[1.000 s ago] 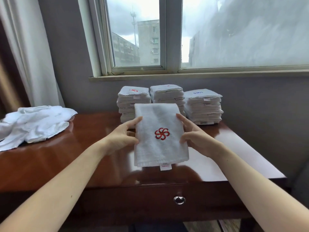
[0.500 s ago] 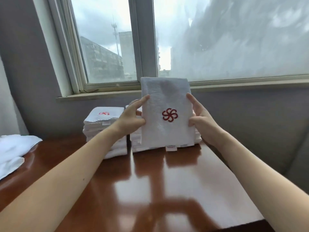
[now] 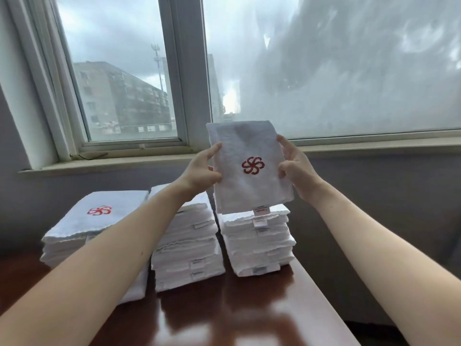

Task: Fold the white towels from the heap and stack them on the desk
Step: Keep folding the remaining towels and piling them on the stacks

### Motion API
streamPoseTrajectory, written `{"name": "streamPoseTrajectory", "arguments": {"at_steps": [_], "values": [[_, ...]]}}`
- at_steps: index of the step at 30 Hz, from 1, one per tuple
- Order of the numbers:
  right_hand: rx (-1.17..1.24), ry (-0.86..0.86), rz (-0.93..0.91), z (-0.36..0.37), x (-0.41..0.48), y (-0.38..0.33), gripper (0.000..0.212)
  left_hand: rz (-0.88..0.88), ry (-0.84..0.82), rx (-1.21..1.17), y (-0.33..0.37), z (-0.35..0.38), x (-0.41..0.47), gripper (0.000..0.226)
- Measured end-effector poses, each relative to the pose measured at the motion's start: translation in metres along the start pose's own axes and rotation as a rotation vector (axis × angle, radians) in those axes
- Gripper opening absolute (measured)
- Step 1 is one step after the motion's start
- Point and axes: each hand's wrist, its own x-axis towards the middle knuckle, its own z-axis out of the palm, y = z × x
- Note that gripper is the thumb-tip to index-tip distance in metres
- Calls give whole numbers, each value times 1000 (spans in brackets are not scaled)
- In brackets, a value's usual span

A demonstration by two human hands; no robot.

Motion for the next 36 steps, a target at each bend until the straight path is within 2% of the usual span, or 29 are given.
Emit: {"name": "streamPoseTrajectory", "arguments": {"at_steps": [3,6,9,12,16,19,22,25,30,32,36], "values": [[-18,15,62,-3,19,17,85,-55,-4,9,-16,7,19,84],[-27,15,135,0,28,38,74,-91,-2,60,-31,13,28,82],[-143,68,251,5,27,63,58,-109,-72,306,-41,22,25,76],[-301,-23,381,8,22,77,52,-131,-193,578,-44,33,16,55],[-353,-84,409,4,19,72,59,-107,-201,731,-39,38,9,45],[-407,-113,374,3,11,63,53,-71,-212,809,-34,41,-3,39],[-563,-102,290,7,0,48,49,-25,-190,818,-29,39,-19,30],[-704,-142,158,19,-18,23,48,-12,-141,746,-21,29,-42,39],[-867,-356,-48,65,-54,-20,48,-18,-57,601,-12,-6,-94,51],[-928,-435,-125,89,-67,-34,45,-44,-50,627,-12,-26,-118,57],[-1009,-639,-243,148,-89,-48,58,-173,-40,707,-15,-72,-166,67]]}}
